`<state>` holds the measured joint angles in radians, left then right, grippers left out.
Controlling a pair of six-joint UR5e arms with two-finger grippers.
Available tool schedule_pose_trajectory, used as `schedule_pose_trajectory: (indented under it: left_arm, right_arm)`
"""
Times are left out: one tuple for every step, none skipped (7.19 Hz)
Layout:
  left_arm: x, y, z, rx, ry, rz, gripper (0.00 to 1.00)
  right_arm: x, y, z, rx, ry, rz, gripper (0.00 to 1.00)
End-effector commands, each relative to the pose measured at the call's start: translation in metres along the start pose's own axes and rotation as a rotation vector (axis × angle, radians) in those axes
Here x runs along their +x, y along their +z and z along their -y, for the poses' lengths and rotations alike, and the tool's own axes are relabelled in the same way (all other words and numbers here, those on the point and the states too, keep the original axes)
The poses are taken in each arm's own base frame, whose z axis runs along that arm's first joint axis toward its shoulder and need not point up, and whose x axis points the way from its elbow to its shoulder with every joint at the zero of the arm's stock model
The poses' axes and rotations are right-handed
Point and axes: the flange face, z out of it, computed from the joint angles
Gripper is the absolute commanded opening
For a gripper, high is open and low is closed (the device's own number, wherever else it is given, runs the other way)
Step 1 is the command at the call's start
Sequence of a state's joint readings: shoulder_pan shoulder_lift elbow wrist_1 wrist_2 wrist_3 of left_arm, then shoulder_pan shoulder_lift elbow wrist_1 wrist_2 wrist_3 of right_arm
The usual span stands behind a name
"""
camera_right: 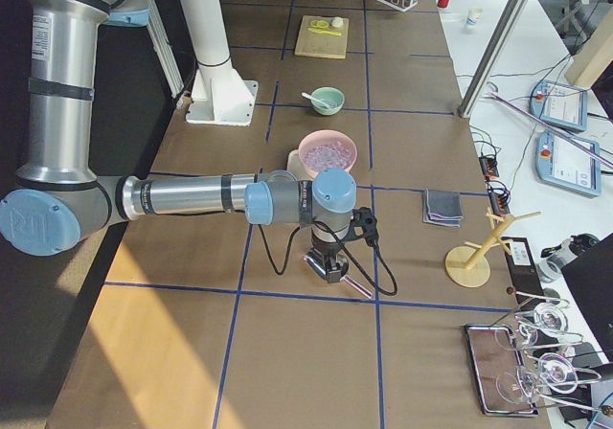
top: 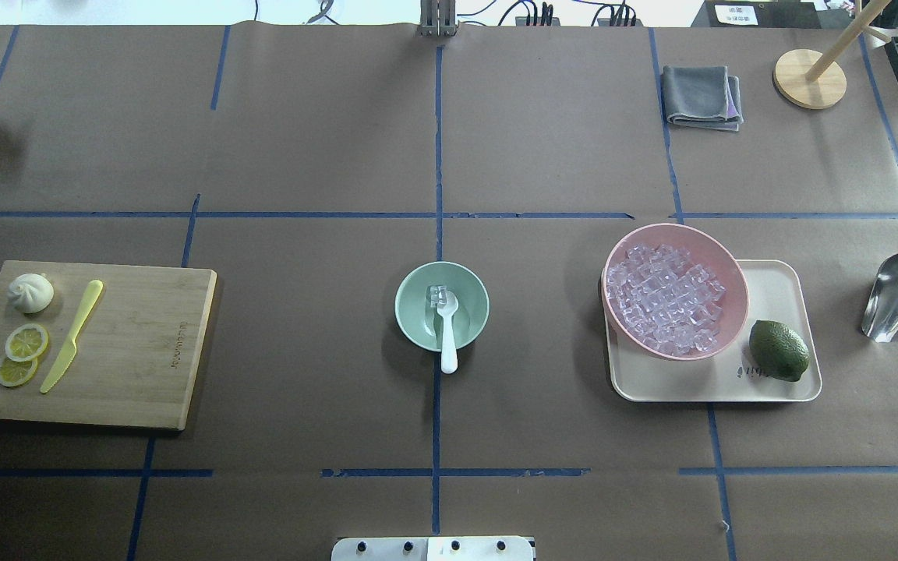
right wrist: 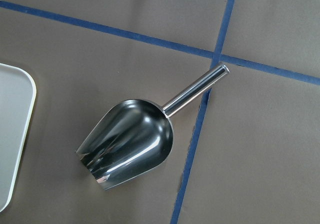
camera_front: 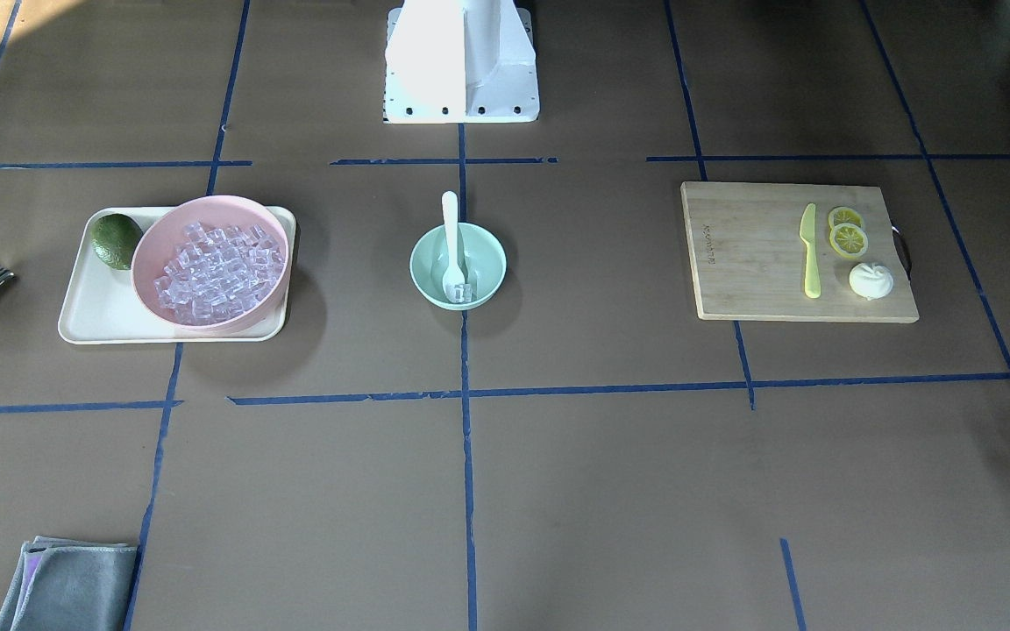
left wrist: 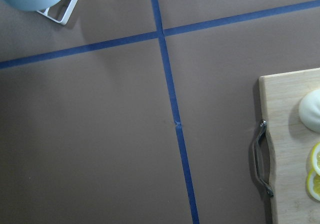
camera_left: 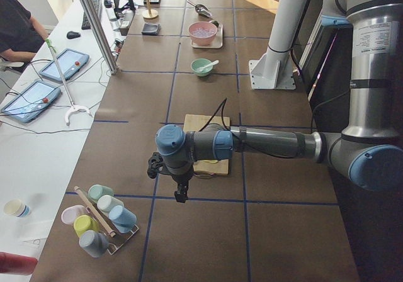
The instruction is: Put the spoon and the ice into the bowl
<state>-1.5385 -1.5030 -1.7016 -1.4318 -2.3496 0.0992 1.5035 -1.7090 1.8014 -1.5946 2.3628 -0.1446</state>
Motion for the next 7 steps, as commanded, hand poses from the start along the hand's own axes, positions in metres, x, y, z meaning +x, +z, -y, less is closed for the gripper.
schedule_pose_trajectory:
  left_arm:
    - [-0.001,0.001,-0.002,0.001,-0.017,0.0,1.0]
    - [0.0,0.0,0.0,0.003,-0.018,0.0,1.0]
    - [0.001,-0.001,0.001,0.004,-0.017,0.001,1.0]
    - [0.007,-0.007,0.002,0.016,-0.005,0.004,1.0]
    - [0.009,-0.01,0.005,0.02,-0.001,0.004,1.0]
    - [0.01,-0.011,0.006,0.019,-0.002,0.006,1.0]
    - [0.01,-0.011,0.006,0.02,-0.001,0.006,1.0]
  right_arm:
    - [-0.006,-0.003,0.003,0.009,-0.011,0.031,0.99]
    - [-0.009,-0.006,0.003,0.013,-0.013,0.03,0.99]
    - [-0.008,-0.005,0.003,0.013,-0.012,0.03,0.99]
    - [-0.007,-0.003,0.001,0.009,-0.008,0.031,0.99]
    - [-0.006,-0.002,-0.001,0.008,-0.006,0.031,0.99]
    - [-0.005,-0.001,-0.003,0.005,-0.003,0.031,0.99]
    - [-0.005,-0.001,-0.004,0.004,0.0,0.032,0.99]
